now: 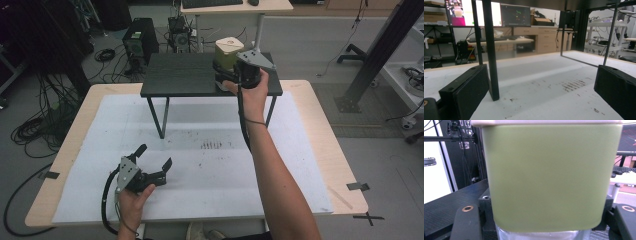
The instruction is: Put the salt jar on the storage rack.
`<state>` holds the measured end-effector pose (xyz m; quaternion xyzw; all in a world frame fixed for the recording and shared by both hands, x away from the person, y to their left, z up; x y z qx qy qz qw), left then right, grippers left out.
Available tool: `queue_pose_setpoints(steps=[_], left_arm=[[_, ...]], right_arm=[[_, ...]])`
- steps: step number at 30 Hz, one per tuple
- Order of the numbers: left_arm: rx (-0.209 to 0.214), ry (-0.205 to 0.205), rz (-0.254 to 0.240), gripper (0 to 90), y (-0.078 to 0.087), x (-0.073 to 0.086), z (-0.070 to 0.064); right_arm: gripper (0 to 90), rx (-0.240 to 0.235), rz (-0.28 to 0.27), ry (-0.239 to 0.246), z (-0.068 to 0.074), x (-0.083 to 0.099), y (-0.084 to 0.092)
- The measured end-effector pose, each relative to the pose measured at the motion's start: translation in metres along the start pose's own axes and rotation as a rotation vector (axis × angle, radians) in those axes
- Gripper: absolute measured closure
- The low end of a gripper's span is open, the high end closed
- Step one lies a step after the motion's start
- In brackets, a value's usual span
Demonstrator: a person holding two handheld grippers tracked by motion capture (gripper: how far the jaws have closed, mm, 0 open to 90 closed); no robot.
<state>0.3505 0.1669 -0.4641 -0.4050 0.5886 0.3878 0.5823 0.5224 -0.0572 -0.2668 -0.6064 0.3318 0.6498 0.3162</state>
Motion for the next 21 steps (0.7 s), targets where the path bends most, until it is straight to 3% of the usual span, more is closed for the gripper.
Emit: queue_pose_setpoints(steps=[21], left_arm=[[0.0, 0.0, 0.0, 0.5, 0.0, 0.0, 0.0]], right_arm=[[29.6, 0.003, -0.005, -0.001, -0.0001, 0.0002, -0.0003]])
Point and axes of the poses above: each handheld gripper's, and its own axes: y roughly backward along the jaws, x roughly out of its underside, z roughly to its left, the point moved 9 cm from there along -y, roughly forward along the jaws, and after that the axes turned 7 degrees about -x, right-handed, at the moved point
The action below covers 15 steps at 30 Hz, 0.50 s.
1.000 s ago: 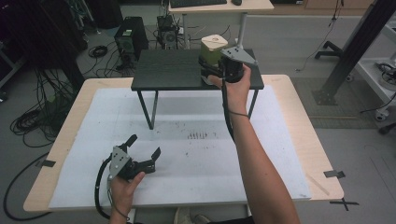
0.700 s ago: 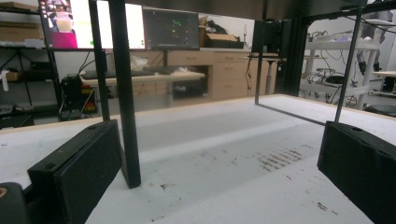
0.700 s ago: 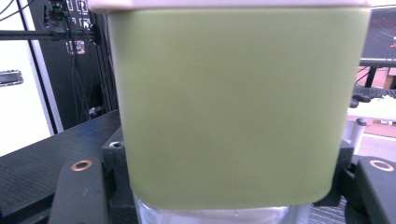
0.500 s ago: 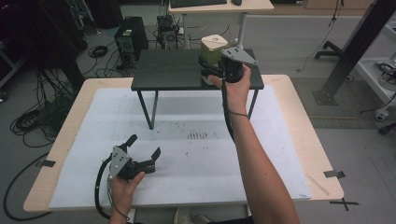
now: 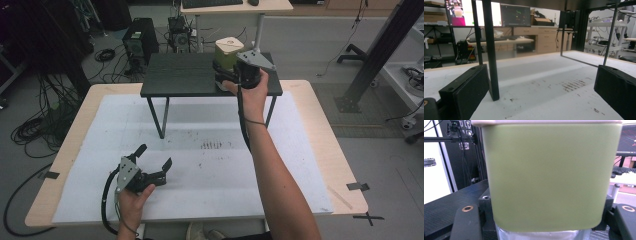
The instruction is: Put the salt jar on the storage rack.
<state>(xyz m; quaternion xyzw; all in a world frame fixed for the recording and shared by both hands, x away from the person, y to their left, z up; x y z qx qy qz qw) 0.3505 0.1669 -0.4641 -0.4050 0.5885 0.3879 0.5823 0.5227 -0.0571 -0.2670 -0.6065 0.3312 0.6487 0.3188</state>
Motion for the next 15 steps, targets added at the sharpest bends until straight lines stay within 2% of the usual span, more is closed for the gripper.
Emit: queue_pose_setpoints(steps=[7, 15], left_arm=[[0.0, 0.0, 0.0, 0.4, 0.0, 0.0, 0.0001], [0.0, 0.001, 0.0, 0.5, 0.0, 0.0, 0.0]], right_arm=[[28.7, 0.001, -0.005, -0.001, 0.0002, 0.0, -0.0004], [18.9, -0.018, 0.011, -0.001, 0.0034, 0.0033, -0.0019]])
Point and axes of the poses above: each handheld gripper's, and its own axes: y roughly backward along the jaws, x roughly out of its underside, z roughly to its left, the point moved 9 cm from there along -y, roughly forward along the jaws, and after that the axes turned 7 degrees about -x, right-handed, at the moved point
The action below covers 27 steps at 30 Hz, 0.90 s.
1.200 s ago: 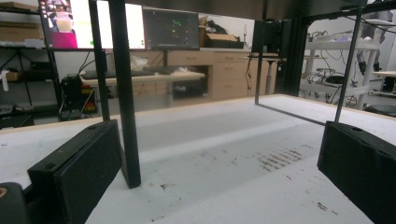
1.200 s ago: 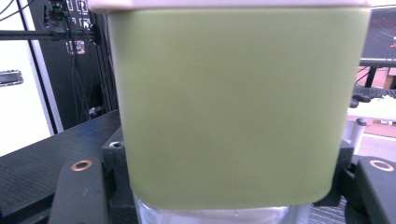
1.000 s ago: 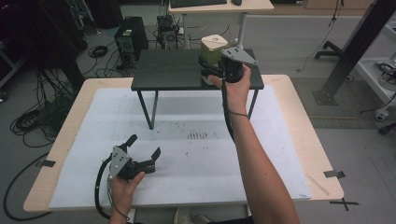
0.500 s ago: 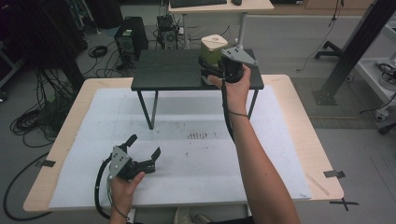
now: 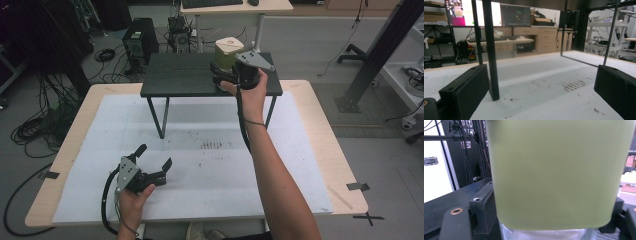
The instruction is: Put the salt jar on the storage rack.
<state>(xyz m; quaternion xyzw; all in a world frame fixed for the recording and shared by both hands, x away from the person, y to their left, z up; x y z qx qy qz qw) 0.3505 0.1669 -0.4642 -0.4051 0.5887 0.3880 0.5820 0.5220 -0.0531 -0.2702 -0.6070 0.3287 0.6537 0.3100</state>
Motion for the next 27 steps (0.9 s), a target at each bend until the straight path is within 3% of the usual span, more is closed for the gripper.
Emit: queue_pose_setpoints(steps=[15, 27], left_arm=[[0.0, -0.001, -0.001, 0.4, 0.0, 0.0, 0.0], [0.0, -0.001, 0.0, 0.3, 0.0, 0.0, 0.0]], right_arm=[[9.9, 0.007, -0.03, 0.002, 0.008, -0.006, 0.012], [6.3, 0.01, -0.027, -0.012, 0.013, 0.002, 0.03]])
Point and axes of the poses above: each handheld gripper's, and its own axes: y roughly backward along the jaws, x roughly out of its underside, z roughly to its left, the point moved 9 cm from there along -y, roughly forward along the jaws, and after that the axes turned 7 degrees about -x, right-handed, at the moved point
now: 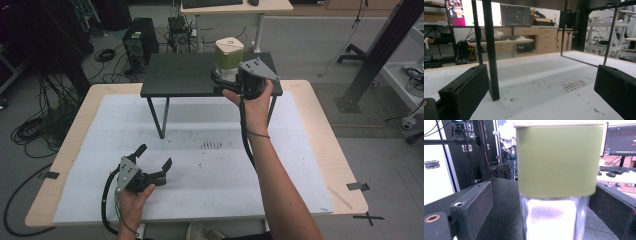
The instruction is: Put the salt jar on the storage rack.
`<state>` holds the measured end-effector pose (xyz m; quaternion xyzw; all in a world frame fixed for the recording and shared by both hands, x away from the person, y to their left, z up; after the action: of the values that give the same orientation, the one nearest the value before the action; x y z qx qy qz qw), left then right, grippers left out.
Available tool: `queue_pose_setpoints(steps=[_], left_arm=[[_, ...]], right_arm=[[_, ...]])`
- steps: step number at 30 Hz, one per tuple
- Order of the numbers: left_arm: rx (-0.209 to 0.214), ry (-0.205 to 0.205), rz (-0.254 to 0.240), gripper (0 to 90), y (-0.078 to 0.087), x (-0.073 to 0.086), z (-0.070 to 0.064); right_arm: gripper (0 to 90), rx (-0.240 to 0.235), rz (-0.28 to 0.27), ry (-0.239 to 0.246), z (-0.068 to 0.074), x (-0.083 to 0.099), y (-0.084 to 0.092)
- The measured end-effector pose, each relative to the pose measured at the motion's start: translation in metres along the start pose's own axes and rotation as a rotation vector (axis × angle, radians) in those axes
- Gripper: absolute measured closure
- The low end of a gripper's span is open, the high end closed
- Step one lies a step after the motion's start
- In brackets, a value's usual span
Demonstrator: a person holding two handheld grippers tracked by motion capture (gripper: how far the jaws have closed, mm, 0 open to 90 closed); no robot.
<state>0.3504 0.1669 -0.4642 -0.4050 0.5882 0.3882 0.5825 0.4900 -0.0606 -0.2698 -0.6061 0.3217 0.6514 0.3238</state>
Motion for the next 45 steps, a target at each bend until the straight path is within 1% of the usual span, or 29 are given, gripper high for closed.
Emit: queue_pose_setpoints(steps=[7, 15, 18, 23, 31, 33, 37, 39, 45], left_arm=[[-0.001, -0.003, -0.001, 0.3, 0.0, 0.0, 0.0], [-0.002, -0.001, -0.002, 0.2, 0.0, 0.0, 0.0], [-0.002, 0.0, -0.002, 0.2, 0.0, 0.0, 0.0], [-0.002, -0.001, -0.002, 0.2, 0.0, 0.0, 0.0], [-0.004, -0.005, -0.002, 0.2, 0.0, 0.0, 0.0], [-0.004, -0.001, -0.003, 0.2, 0.0, 0.0, 0.0], [-0.004, -0.002, -0.003, 0.2, 0.0, 0.0, 0.0], [-0.004, -0.001, -0.003, 0.2, 0.0, 0.0, 0.0], [-0.003, -0.001, -0.002, 0.2, 0.0, 0.0, 0.0]], right_arm=[[5.1, -0.003, -0.002, -0.006, 0.003, 0.008, 0.016], [4.7, -0.011, -0.005, -0.011, 0.007, 0.017, 0.039], [4.6, -0.014, -0.004, -0.018, 0.008, 0.022, 0.048], [4.3, -0.026, 0.001, -0.019, 0.012, 0.037, 0.064], [4.1, -0.03, 0.004, -0.043, 0.012, 0.056, 0.086], [3.9, -0.04, 0.004, -0.05, 0.013, 0.063, 0.092], [3.7, -0.05, 0.009, -0.048, 0.016, 0.076, 0.101], [3.6, -0.049, 0.01, -0.046, 0.016, 0.082, 0.105], [2.9, -0.06, 0.004, -0.063, 0.014, 0.104, 0.121]])
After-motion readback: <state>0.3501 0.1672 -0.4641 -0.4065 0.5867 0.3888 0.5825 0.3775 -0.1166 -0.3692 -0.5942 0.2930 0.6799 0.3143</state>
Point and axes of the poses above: each handheld gripper's, and its own axes: y roughly backward along the jaws, x roughly out of its underside, z roughly to its left, the point moved 9 cm from there along -y, roughly forward along the jaws, and after that the axes turned 7 degrees about -x, right-handed, at the moved point
